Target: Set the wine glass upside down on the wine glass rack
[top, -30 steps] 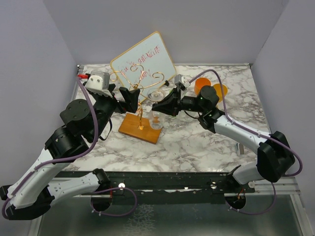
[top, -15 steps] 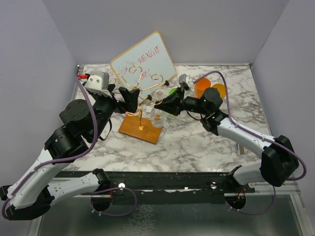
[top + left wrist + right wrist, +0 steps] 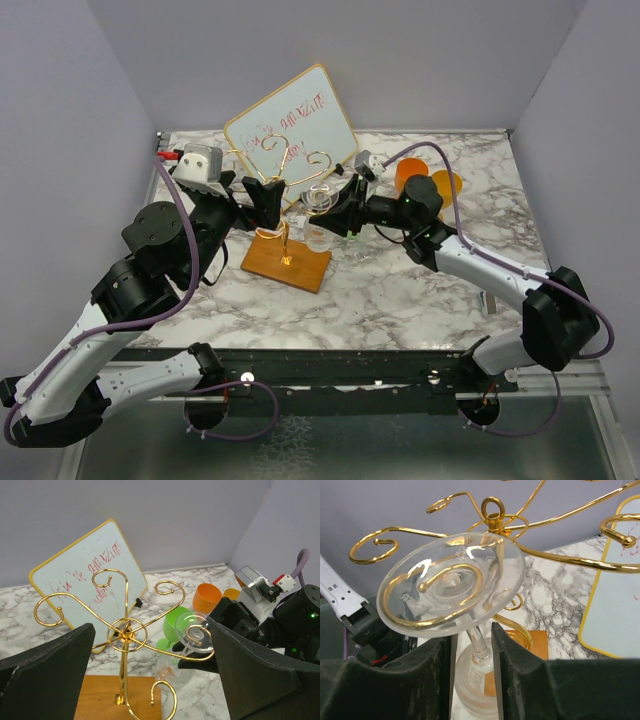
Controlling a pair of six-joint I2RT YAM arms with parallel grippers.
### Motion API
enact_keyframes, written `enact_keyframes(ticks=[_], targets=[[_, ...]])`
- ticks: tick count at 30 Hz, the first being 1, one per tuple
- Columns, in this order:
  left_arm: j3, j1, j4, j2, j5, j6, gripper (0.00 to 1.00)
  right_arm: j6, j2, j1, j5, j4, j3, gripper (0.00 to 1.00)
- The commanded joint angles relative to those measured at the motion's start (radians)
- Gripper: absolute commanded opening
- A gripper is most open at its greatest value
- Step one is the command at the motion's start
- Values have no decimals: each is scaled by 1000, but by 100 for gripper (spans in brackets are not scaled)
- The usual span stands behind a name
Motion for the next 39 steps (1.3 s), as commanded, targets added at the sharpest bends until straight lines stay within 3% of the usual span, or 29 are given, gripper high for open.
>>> enact_keyframes(ticks=[1,6,13,19,22,26,29,32,39], targets=[[-5,-4,-7,0,30,-10,99,25,-21,1,-24,-7,1,42],[-4,-4,-7,-4,75,-17,99,27,-86,1,21,-37,-46,57],[-24,-4,-14,-31,158,-48,99,-14,-245,0,138,-206,-133,63],[-42,-4,-52,-73,166,-100,99,31,-451,0,439,-492,-164,64],[-26,-3,-111,-94,152,-144,99,109,-502,0,670,-744,-93,64],[0,-4,-239,-122,87,-205,99,231,-456,1,952,-1062,36,64],[-2,-4,-337,-144,41,-251,99,270,-368,0,1003,-1227,125,62],[-19,-4,-399,-169,57,-281,99,277,-280,0,1015,-1274,182,58],[-91,-4,-451,-242,86,-368,99,266,-113,0,1085,-1211,249,53]])
